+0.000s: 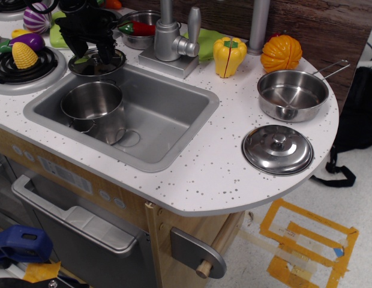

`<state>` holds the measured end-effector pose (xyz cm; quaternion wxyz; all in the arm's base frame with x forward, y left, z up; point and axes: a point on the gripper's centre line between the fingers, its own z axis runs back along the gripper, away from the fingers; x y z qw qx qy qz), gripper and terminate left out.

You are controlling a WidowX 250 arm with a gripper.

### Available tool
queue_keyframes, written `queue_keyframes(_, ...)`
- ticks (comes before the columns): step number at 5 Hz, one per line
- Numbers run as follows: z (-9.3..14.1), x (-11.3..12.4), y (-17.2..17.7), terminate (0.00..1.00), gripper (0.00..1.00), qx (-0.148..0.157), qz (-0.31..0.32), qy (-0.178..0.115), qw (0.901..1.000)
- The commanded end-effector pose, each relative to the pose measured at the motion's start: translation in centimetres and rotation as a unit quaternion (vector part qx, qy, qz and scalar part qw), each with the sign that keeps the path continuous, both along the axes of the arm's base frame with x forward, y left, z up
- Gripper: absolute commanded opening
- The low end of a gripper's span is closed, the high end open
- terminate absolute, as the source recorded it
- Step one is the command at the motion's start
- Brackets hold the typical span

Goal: Put lid on pot or pan

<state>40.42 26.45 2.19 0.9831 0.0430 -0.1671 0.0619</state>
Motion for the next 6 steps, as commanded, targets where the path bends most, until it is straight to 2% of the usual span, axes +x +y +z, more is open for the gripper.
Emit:
queue_keyframes(1, 1.96, 0.55, 1.33, 0.00, 1.00, 0.016, -0.003, -0.024, 0.9996)
queue_keyframes(4, 1.22, 0.57, 2.05, 0.00, 1.00, 0.011, 0.003, -0.025, 0.9996)
queue_keyframes(5, 1.20, 0.61, 1.92, 0.00, 0.00, 0.014, 0.008, -0.026, 0.9995)
queue_keyframes(6, 1.34, 0.63, 1.73, 0.00, 0.00, 0.015, 0.012, -0.026, 0.9995)
